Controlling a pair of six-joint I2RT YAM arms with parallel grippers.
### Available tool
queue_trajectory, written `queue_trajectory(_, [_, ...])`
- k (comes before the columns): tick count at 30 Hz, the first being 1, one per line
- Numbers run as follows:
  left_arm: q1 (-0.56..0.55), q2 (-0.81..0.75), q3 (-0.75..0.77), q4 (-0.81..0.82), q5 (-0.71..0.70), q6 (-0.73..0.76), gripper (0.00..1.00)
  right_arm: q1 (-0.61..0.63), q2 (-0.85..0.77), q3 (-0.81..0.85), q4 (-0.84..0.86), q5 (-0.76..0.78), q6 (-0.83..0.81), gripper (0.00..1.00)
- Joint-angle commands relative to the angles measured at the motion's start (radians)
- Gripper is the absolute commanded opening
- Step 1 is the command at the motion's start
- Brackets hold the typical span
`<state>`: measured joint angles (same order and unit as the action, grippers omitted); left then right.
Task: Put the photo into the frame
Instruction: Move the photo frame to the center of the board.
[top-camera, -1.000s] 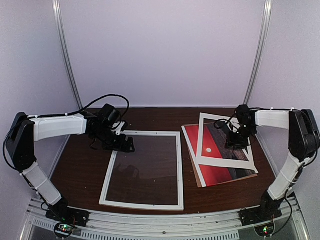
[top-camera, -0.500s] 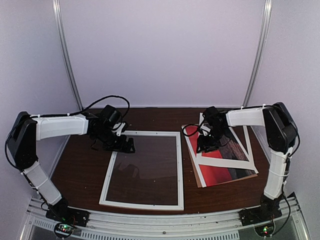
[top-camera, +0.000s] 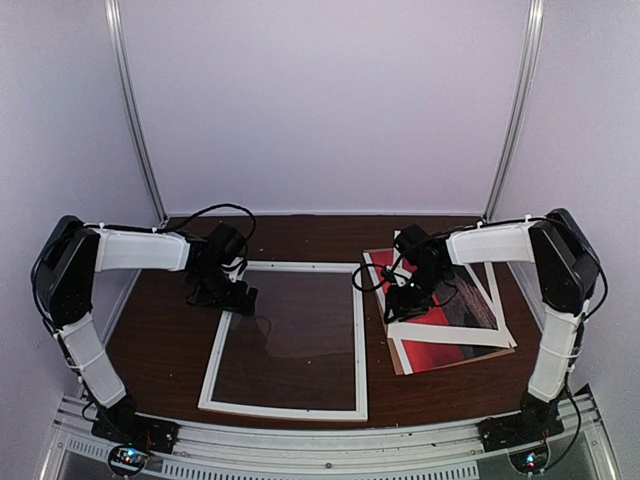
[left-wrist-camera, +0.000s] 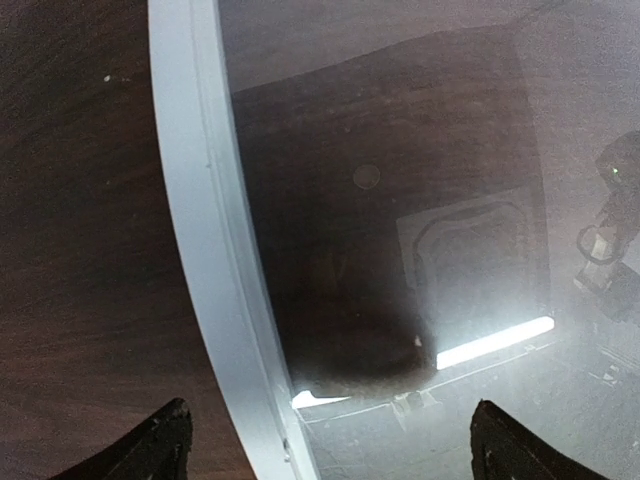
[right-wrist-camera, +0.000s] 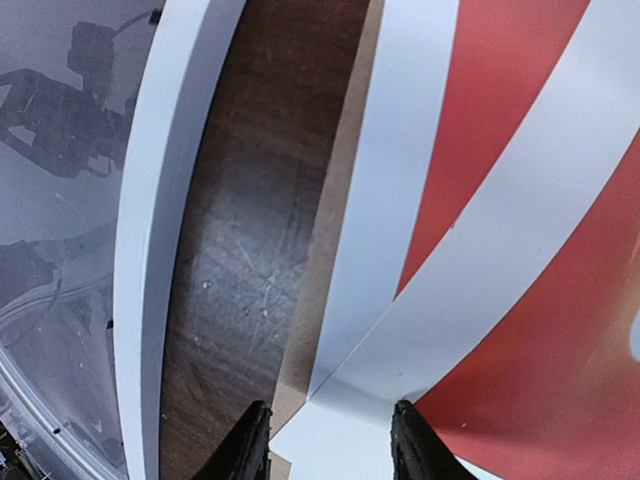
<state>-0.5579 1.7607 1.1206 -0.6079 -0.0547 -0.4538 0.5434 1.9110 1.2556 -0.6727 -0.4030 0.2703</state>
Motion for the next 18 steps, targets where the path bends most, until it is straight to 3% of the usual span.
queue_trajectory(1, [0.019, 0.026, 0.023, -0.01, -0.065, 0.031, 0.98, 0.032, -0.056, -0.028, -0.017, -0.01, 0.027, 0.42])
queue_trajectory(18, [0.095, 0.083, 0.029, -0.035, -0.169, 0.056, 0.85, 0.093, -0.05, 0.021, -0.052, 0.077, 0.049, 0.43])
